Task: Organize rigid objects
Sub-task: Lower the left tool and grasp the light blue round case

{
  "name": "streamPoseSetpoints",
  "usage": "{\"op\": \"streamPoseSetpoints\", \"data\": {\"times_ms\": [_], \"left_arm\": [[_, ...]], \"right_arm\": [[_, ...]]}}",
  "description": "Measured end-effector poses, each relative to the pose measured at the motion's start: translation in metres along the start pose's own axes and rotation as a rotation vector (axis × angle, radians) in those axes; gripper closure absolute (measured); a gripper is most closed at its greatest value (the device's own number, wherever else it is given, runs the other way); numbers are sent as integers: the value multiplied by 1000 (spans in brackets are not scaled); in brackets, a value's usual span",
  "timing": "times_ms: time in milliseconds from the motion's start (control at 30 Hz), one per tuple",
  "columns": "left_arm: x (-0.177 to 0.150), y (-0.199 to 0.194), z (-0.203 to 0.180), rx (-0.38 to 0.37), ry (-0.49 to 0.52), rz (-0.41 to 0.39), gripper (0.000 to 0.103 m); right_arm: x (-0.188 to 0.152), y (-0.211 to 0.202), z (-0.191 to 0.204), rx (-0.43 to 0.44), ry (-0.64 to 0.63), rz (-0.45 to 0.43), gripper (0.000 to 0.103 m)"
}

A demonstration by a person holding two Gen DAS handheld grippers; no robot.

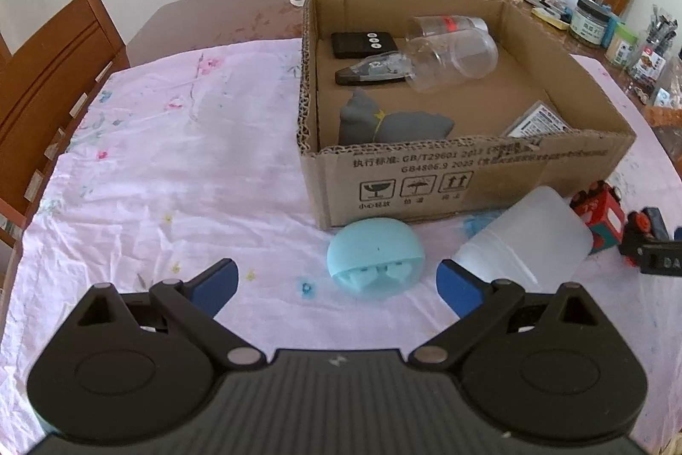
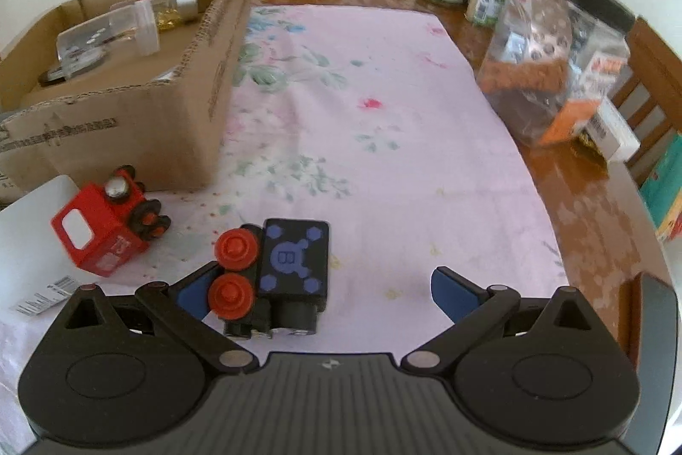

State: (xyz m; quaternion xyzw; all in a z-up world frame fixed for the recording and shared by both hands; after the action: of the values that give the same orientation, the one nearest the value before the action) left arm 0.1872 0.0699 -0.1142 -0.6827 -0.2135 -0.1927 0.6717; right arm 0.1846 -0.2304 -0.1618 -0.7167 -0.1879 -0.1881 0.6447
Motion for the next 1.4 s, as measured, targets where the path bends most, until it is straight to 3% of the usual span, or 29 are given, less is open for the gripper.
{"op": "streamPoseSetpoints", "data": {"times_ms": [500,800,1267,1400], "left_arm": [[9,43,0,-13,-79,43,4],[-11,36,24,28,-84,81,3],[-18,30,54,85,-158,70,1],[-8,22,43,49,-177,7,1]], "right_arm": [[1,1,7,25,-28,18,0],[1,1,7,47,-42,25,0],[2,1,7,58,-63,20,0],[1,0,7,61,-67,16,0]]}}
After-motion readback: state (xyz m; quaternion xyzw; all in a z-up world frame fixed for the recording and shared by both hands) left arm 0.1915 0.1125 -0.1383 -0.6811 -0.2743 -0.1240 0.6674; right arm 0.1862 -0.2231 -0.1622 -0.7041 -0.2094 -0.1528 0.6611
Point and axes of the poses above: each gripper's, at about its wrist camera, not at the fingertips, and y roughly the way its jaws point, z to its left, x to its top, the point moved 2 cm from there along y, roughly the way its jaws point, and after that the axes turned 5 degrees about -y, right-handed, at the moved point
